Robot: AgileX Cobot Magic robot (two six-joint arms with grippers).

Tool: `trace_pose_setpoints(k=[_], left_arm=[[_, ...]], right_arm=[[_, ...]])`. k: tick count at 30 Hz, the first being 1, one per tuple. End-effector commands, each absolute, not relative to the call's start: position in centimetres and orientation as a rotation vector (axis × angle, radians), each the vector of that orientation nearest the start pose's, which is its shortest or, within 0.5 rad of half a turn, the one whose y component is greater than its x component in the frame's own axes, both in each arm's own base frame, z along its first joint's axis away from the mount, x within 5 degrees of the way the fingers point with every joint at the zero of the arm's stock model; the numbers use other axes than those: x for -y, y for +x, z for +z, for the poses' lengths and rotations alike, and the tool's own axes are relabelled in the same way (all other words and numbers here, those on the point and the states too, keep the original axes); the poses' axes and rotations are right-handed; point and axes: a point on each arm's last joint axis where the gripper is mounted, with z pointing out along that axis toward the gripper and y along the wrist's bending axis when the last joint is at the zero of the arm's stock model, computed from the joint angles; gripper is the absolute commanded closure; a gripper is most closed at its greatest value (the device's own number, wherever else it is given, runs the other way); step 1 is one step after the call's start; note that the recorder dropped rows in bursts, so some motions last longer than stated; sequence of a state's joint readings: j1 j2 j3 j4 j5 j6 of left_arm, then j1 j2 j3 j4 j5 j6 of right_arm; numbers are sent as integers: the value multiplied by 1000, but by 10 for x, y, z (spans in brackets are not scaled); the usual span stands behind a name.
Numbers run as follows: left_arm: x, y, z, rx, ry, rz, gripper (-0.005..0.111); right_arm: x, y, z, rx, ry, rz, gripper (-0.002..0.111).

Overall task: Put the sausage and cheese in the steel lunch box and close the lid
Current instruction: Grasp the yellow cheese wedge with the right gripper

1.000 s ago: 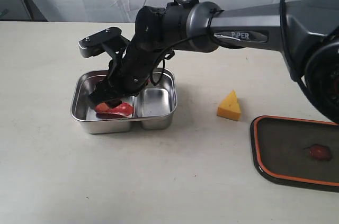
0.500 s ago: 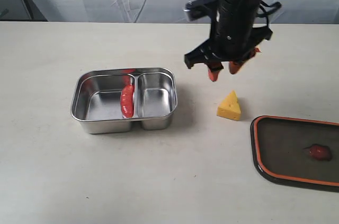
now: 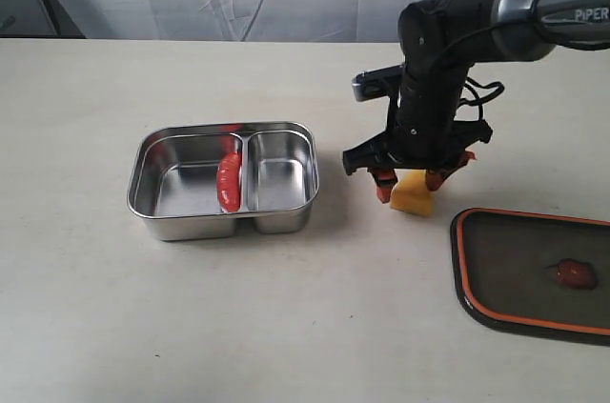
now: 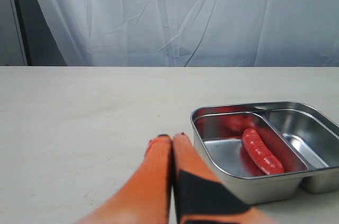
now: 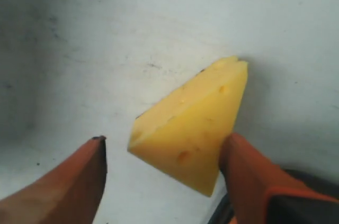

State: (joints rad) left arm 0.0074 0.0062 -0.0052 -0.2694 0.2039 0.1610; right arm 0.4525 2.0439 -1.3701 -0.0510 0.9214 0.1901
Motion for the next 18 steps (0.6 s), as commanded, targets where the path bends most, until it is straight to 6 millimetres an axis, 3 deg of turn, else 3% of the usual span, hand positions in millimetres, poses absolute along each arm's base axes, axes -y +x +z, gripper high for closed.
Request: trace_pose_setpoints(k=[1,5,8,10,14,18], left_arm=[[4,56,197,-1667,-54,-112,107],[4,56,197,-1667,-54,-112,107],[4,56,197,-1667,-54,-112,107],[4,56,197,-1667,-54,-112,107],[4,56,197,-1667,-54,-112,107],[4,56,197,-1667,-54,-112,107]], right_arm=[[-167,352,128,-3092,-415,-40,47],[-167,353,123,-3096,-416,-41,57],[-168,354,123,-3087,-415,-36,83],[-168,354,124,-3084,-421,-35,106],[-168,353,129,-3075,-440,-19,108],[-168,353,152,-3014,-431,11,108]])
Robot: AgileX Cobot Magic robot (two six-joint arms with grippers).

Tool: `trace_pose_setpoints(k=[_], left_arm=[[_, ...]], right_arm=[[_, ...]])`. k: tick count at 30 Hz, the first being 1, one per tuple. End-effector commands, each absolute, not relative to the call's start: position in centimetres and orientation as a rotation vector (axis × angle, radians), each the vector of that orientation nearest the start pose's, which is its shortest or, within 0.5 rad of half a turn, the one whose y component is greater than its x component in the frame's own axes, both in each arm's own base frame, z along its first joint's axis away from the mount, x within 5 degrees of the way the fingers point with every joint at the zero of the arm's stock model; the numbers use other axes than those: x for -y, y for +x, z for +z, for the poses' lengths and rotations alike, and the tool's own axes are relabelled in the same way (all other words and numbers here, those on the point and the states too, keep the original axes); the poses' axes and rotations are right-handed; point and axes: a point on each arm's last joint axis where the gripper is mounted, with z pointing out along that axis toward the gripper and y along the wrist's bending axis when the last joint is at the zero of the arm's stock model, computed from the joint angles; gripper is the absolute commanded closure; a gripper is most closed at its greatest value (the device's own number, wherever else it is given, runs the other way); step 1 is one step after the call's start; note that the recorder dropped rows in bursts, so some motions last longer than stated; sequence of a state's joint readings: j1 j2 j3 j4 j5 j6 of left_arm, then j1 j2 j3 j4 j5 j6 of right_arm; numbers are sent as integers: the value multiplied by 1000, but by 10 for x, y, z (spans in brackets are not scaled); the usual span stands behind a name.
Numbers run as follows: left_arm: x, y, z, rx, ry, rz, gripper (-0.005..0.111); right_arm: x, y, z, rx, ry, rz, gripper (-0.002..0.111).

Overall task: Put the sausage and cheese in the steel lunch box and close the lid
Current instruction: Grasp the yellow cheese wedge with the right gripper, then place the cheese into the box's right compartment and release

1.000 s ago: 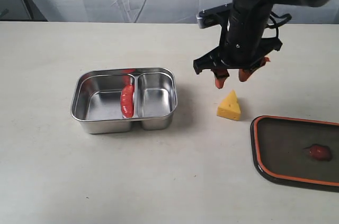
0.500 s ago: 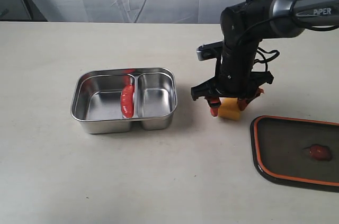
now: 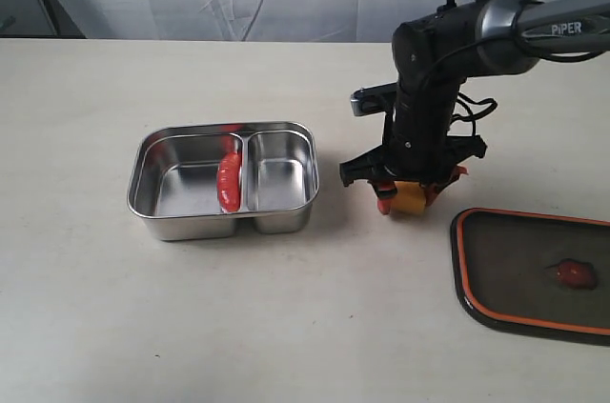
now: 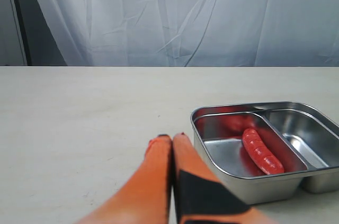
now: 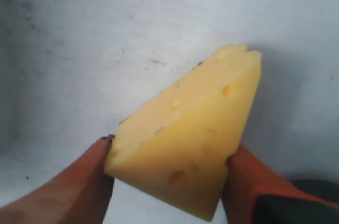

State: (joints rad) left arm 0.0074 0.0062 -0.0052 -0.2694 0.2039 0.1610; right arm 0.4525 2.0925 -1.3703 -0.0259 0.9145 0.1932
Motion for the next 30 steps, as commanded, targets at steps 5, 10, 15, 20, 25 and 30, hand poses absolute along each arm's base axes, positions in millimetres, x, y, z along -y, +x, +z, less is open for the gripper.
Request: trace_pose_setpoints(k=[5,10,15,20,25,30], left_arm=[[4,56,197,-1667,-54,-112,107],[4,56,197,-1667,-54,-112,107],[4,56,197,-1667,-54,-112,107],[4,56,197,-1667,-54,-112,107],[4,56,197,-1667,-54,-112,107],[4,56,197,-1667,-54,-112,107]], right_arm=[[-166,351,194,-2875,-419,61,109],[-192,340,228,-2662,-657,218,109],[-234,324,224,-2520,-926,348,109],[-251,321,197,-2547,-987,344,109],[-258,327,175,-2543,-978,338,109],[-261,330,166,-2552,-955,353,109]])
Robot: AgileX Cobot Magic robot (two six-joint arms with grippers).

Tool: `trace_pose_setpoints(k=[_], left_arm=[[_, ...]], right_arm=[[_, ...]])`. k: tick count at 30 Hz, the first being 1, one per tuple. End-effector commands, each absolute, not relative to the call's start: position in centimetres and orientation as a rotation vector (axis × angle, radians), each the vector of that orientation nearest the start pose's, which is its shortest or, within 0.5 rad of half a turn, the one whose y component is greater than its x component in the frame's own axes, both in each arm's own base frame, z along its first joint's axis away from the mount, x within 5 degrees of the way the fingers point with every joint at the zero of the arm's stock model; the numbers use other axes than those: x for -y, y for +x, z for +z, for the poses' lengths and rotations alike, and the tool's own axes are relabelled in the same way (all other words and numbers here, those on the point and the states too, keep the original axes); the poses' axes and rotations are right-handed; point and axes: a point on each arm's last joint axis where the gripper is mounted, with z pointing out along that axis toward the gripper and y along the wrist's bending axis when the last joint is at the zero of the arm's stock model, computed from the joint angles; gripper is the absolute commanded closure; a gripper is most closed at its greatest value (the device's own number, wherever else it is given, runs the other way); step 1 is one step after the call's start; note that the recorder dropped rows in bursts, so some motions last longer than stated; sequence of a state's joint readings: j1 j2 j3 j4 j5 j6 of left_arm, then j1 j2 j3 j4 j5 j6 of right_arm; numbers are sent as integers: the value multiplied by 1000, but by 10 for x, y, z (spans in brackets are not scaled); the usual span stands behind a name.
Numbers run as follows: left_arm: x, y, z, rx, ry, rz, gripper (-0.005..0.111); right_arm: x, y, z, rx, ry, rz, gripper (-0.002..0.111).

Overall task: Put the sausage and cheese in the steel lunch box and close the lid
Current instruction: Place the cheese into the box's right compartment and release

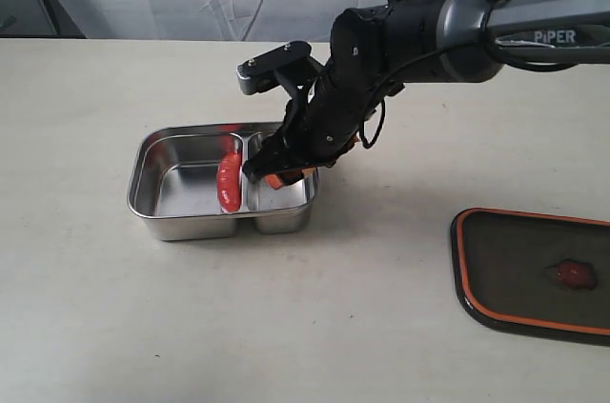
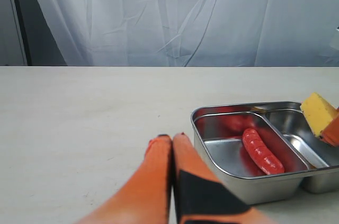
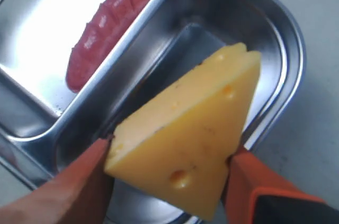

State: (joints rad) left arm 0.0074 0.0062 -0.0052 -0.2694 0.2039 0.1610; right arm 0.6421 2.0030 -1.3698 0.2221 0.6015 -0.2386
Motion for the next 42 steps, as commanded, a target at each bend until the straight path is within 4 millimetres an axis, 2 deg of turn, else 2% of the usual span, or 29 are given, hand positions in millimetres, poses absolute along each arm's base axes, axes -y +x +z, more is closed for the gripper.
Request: trace_pose_setpoints(k=[1,16,18,22,24,31,37,42], left_arm=[[4,56,197,-1667,-54,-112,107],[4,56,197,-1667,-54,-112,107],[4,56,197,-1667,-54,-112,107],[4,56,197,-1667,-54,-112,107],[4,56,197,-1667,-54,-112,107],[4,56,197,-1667,-54,-112,107],[4,56,197,-1667,-54,-112,107],[4,56,197,-1667,-54,-112,107]], right_arm=[[-261,330,166,-2550,-951,355,109],[-262,329,167,-2564,-925,385,109],[-262,329,166,-2565,-925,385,101],[-262,329,167,-2566,-923,387,69],[-262,328,166,-2578,-929,387,58],[-259,319,169,-2662,-953,416,57],[-260,320,187,-2583,-920,437,57],[-260,322,189,-2562,-914,432,45]])
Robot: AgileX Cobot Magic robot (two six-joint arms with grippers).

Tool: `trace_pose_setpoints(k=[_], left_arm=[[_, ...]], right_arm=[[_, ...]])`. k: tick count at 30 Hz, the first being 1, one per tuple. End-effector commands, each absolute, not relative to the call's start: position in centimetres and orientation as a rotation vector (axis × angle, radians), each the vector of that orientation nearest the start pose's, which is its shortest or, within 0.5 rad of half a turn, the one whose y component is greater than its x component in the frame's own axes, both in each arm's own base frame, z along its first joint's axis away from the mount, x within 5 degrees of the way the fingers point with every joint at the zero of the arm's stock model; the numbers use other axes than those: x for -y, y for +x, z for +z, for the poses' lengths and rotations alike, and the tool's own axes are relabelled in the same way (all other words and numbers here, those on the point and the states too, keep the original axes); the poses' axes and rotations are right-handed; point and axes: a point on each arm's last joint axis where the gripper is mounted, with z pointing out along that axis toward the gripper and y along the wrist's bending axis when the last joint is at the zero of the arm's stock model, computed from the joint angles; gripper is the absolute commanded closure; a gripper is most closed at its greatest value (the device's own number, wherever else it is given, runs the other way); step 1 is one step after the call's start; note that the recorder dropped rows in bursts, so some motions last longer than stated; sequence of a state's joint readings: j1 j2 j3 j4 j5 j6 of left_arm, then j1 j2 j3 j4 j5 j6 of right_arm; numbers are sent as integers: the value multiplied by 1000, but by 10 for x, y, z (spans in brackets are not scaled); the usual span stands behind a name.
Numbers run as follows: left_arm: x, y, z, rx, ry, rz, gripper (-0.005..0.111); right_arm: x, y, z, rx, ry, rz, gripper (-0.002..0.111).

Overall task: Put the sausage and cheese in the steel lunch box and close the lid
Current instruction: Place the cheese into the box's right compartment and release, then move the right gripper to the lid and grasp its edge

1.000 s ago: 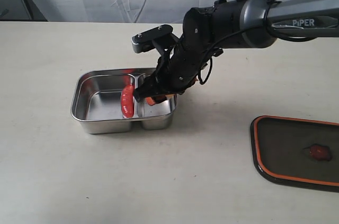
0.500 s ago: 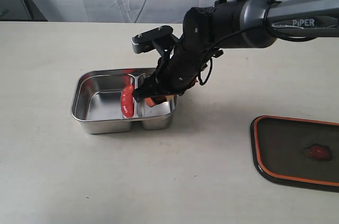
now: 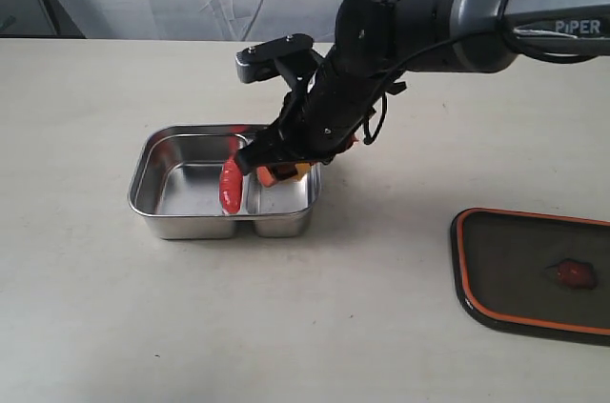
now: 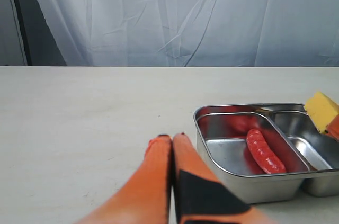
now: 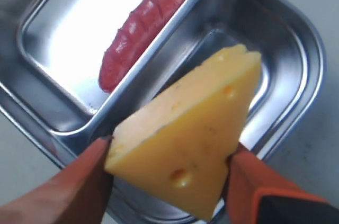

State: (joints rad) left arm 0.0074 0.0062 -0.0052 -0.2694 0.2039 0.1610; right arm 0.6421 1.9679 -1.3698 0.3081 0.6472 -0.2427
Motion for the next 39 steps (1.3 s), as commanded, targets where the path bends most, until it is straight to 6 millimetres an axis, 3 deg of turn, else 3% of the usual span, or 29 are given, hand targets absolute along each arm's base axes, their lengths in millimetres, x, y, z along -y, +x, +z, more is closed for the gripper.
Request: trace_pose_setpoints(k=[1,5,8,11,12,13,15,17,21,30,39], left_arm=[[4,56,197,-1667,-54,-112,107],[4,56,197,-1667,-54,-112,107],[4,56,197,-1667,-54,-112,107],[4,56,197,-1667,-54,-112,107],[4,56,197,-1667,-54,-112,107],[4,56,197,-1667,-54,-112,107],[4,56,197,-1667,-54,-112,107],[4,56,197,-1667,-54,-112,107],[4,56,197,-1667,-54,-112,107],[4,56,197,-1667,-54,-112,107],[4,56,197,-1667,-54,-112,107]], right_arm=[[-260,321,189,-2566,-916,432,44],[-259,319,189,-2585,-927,435,43],[-251,307,211,-2629,-956,435,44],[-230,293,239,-2717,-927,279,44],[-215,287,244,-2780,-854,144,44],[-201,282,241,-2801,-801,4,44],[-184,273,226,-2841,-793,-91,46],[-166,257,194,-2954,-740,-66,50],[-144,234,159,-3087,-644,-93,50],[-137,220,132,-3060,-548,-35,50],[-136,223,117,-3053,-548,-71,50]])
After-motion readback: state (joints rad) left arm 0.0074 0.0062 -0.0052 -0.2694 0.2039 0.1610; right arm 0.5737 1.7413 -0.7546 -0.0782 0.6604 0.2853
